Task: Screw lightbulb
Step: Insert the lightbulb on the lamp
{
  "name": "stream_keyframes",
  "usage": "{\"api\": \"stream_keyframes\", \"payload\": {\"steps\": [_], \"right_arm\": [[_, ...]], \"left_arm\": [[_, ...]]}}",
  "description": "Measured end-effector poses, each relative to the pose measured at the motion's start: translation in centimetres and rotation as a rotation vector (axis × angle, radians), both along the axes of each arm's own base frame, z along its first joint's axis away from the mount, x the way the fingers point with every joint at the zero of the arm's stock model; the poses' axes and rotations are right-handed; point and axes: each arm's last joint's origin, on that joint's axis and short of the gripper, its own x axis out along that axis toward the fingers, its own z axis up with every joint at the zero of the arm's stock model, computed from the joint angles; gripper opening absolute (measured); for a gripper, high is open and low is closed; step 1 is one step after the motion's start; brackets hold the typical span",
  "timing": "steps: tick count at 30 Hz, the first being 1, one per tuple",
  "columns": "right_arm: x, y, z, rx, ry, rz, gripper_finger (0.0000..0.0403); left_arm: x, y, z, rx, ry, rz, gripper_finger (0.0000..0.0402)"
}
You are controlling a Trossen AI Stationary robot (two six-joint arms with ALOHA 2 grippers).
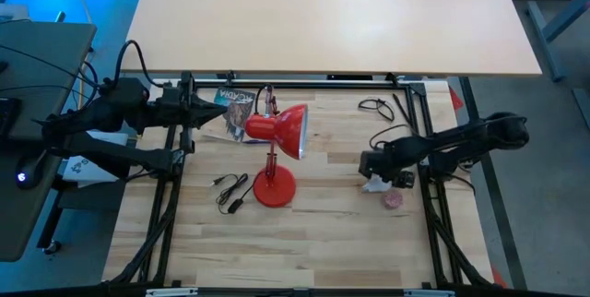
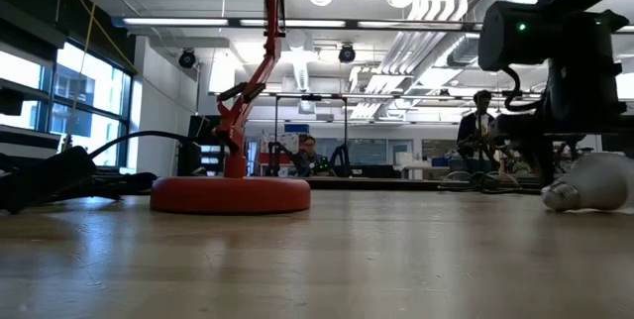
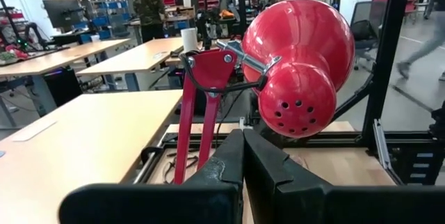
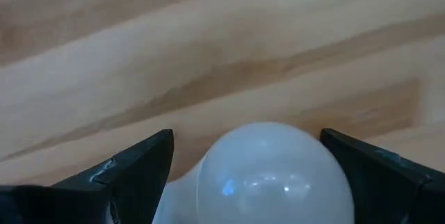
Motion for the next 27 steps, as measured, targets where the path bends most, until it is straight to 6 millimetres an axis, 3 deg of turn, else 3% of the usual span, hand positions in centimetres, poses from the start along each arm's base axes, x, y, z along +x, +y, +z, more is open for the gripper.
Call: {"api": "stream_keyframes", "payload": {"steps": [8, 13, 18, 23, 27], "right_arm": [[0.0, 0.7, -0.3, -0.032, -0.027, -0.053, 0.0345], [0.0, 0.4, -0.2, -0.052, -0.028, -0.014, 0.0285], [-1.4, -0.5, 1.0, -0.120, -0.019, 0.173, 0.0234], [-3.2, -1.4, 2.8, -0.224, -0.045, 0.248, 0.0228], [-3.9, -1.8, 4.2, -0.261, -0.166, 0.487, 0.0229]], "left_arm": [[0.0, 0.0, 0.0, -0.017, -0.005, 0.001, 0.0000], [0.0, 0.0, 0.1, -0.018, -0.008, 0.001, 0.0000], [-0.1, 0.0, 0.1, -0.017, -0.009, 0.001, 0.0000], [-0.1, 0.0, 0.1, -0.018, -0.010, 0.004, 0.0000], [-0.1, 0.0, 0.1, -0.052, -0.015, 0.009, 0.0000]]}}
